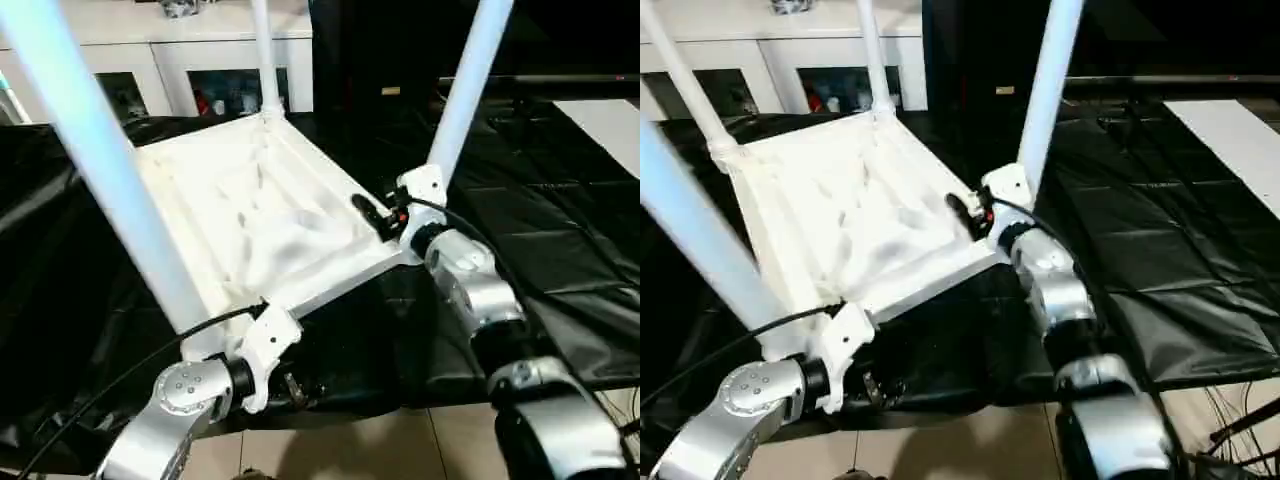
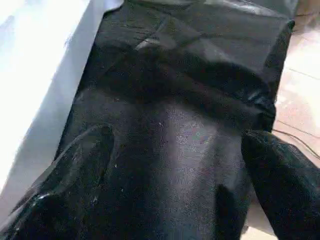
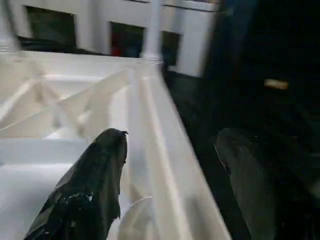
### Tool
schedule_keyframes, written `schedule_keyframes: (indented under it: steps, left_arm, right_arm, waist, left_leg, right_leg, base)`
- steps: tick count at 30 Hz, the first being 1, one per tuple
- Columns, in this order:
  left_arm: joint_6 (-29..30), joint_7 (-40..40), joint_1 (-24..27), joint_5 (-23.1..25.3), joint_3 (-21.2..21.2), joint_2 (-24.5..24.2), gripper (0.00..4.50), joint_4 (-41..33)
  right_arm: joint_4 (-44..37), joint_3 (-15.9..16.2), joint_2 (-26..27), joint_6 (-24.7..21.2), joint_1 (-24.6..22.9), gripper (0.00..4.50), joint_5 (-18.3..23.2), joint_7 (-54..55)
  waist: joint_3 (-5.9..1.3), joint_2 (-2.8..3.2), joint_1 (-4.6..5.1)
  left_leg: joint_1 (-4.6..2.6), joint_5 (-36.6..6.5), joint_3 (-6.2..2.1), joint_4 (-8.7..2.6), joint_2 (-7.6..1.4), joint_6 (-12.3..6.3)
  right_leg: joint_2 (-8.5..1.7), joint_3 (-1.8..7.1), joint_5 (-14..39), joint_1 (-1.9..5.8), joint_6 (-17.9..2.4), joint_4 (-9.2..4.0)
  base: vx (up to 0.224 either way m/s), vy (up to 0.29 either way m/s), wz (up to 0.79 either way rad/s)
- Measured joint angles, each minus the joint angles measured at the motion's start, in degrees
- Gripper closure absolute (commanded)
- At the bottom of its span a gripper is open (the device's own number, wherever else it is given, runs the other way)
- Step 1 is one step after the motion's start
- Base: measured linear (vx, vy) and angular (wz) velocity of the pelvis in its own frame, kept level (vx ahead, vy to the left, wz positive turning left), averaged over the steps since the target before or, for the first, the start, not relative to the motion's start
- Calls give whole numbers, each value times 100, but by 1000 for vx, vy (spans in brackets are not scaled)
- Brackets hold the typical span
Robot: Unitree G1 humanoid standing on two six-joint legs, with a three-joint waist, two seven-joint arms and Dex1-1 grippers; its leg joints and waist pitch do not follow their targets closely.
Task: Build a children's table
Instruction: Rotate table base
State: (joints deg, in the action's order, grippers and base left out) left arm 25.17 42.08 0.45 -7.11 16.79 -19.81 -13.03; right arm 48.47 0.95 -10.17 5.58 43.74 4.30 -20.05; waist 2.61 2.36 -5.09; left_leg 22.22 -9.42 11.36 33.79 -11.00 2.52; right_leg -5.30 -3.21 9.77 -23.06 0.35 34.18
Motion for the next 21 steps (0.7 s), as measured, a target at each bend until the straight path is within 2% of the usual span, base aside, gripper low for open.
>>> schedule_keyframes:
  steps: [5,9,15,16,19,21]
  left_arm:
    - [-328,85,-26,-126,115,90,2,241]
    - [-1164,209,-401,-105,91,287,2,1157]
    - [-2044,461,-692,-171,-315,99,2,2442]
    - [-2077,492,-659,-187,-372,6,2,2678]
    - [-2449,737,-312,-401,-716,-316,2,2711]
    - [-2691,915,-48,-513,-878,-508,2,2668]
  right_arm:
    - [448,-55,-194,127,224,129,-34,64]
    - [888,-63,-480,162,433,129,-41,66]
    - [1376,-202,-833,360,615,129,-155,134]
    - [1462,-239,-881,397,656,129,-168,170]
    - [1696,-315,-1176,507,794,129,-176,223]
    - [1751,-335,-1248,631,882,129,-175,151]
  waist:
    - [-4,-12,-9]
    - [-4,-18,-69]
    - [-3,-19,-107]
    - [-1,-22,-103]
    - [-3,-48,-58]
    - [-11,-59,34]
  left_leg:
    - [6,0,2,7,5,-1]
    - [19,1,16,6,3,-3]
    - [21,3,19,9,12,-5]
    - [24,3,20,14,13,-6]
    - [19,3,17,26,10,-5]
    - [11,2,16,25,7,-5]
  right_leg:
    - [0,13,0,3,0,3]
    - [1,39,3,8,4,21]
    - [1,64,23,6,37,46]
    - [1,67,24,0,40,56]
    - [1,67,30,-7,48,75]
    - [4,67,38,-8,60,80]
  base:
    - [0,0,0]
    - [0,0,0]
    - [0,0,0]
    - [0,0,0]
    - [0,0,0]
    - [0,0,0]
